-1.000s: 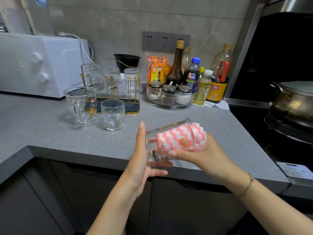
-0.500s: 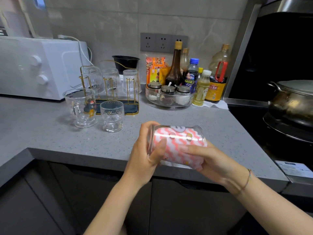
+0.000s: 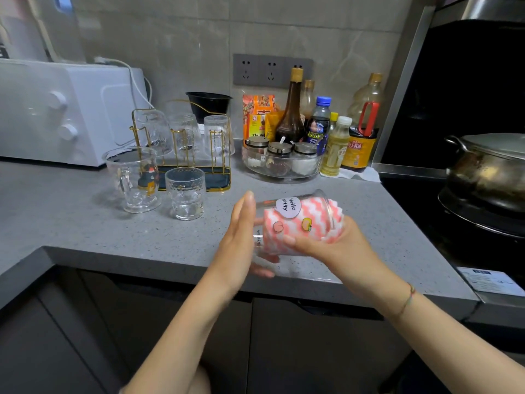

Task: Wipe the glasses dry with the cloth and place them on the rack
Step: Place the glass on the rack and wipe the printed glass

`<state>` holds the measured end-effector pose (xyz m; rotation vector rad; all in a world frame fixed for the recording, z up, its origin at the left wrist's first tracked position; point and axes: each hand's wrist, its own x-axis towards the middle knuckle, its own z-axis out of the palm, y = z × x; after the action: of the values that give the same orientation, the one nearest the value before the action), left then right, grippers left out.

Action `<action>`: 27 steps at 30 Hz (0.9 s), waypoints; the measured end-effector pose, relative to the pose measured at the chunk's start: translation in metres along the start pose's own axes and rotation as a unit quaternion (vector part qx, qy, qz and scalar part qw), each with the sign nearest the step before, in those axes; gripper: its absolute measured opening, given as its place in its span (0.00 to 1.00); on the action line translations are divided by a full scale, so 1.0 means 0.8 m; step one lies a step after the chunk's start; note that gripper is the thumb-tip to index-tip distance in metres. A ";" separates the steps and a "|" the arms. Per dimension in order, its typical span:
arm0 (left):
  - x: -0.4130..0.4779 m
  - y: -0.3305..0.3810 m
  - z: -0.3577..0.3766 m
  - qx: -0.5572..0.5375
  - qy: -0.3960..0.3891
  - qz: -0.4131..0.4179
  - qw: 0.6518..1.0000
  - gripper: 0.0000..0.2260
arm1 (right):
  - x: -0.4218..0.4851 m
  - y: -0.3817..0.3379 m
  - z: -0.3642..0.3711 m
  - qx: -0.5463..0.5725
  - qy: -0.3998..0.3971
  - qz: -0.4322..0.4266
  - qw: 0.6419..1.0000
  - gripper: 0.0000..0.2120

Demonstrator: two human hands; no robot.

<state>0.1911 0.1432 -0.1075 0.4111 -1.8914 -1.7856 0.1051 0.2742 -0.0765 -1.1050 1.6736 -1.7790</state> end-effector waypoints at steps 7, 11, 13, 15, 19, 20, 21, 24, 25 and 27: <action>0.007 -0.009 0.012 0.002 0.078 0.018 0.997 0.23 | -0.003 -0.003 0.004 -0.048 -0.027 -0.012 0.998 0.16; 0.004 -0.019 0.007 0.050 0.067 0.125 0.989 0.25 | -0.002 -0.005 0.000 -0.012 -0.074 0.023 0.997 0.17; 0.004 -0.022 0.003 0.083 0.057 0.174 0.980 0.24 | -0.001 -0.005 -0.004 0.001 -0.105 0.039 0.994 0.19; 0.004 -0.023 -0.002 0.110 0.046 0.208 0.971 0.24 | 0.000 -0.005 -0.007 0.034 -0.133 0.052 0.989 0.20; 0.003 -0.019 -0.009 0.182 0.024 0.281 0.942 0.28 | 0.003 -0.006 -0.015 0.141 -0.133 0.088 0.977 0.14; 0.002 -0.018 -0.010 0.196 0.023 0.296 0.935 0.28 | 0.003 -0.004 -0.016 0.155 -0.132 0.088 0.975 0.13; 0.001 -0.019 -0.011 0.197 0.023 0.305 0.931 0.28 | 0.003 -0.003 -0.016 0.162 -0.128 0.089 0.974 0.14; 0.001 -0.024 -0.012 0.170 0.022 0.300 0.938 0.28 | 0.003 -0.001 -0.012 0.146 -0.108 0.085 0.980 0.14; 0.001 -0.025 -0.011 0.157 0.019 0.292 0.943 0.28 | 0.003 0.000 -0.011 0.135 -0.106 0.077 0.982 0.13; 0.000 -0.024 -0.009 0.151 0.019 0.276 0.949 0.28 | 0.005 0.001 -0.010 0.104 -0.089 0.061 0.989 0.12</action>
<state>0.1926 0.1353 -0.1267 0.0050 -2.0039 -1.1236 0.0962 0.2762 -0.0756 -1.0136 1.3865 -1.6820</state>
